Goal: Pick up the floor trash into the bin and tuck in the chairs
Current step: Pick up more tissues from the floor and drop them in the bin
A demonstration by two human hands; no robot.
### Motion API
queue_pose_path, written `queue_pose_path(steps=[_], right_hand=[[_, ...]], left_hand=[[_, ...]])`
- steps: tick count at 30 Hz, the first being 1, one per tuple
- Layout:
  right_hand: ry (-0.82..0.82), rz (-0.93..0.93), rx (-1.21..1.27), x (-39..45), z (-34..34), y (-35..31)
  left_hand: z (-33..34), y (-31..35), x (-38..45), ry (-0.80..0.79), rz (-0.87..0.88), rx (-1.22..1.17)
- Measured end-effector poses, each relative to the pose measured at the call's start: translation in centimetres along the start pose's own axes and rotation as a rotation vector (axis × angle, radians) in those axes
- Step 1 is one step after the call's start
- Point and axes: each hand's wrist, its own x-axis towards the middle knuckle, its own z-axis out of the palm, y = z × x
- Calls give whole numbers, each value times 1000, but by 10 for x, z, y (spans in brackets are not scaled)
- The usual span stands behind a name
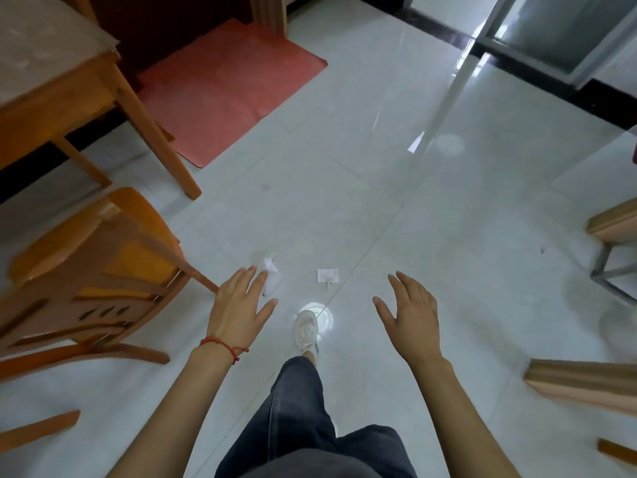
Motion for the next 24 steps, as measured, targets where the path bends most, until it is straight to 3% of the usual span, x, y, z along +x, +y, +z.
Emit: queue_pose_path(steps=[12, 24], right_hand=[[-93, 8, 32, 169, 57, 11], [-182, 72, 103, 272, 266, 80]], left_hand=[[43, -25, 174, -101, 39, -25], [241, -62, 277, -175, 76, -55]])
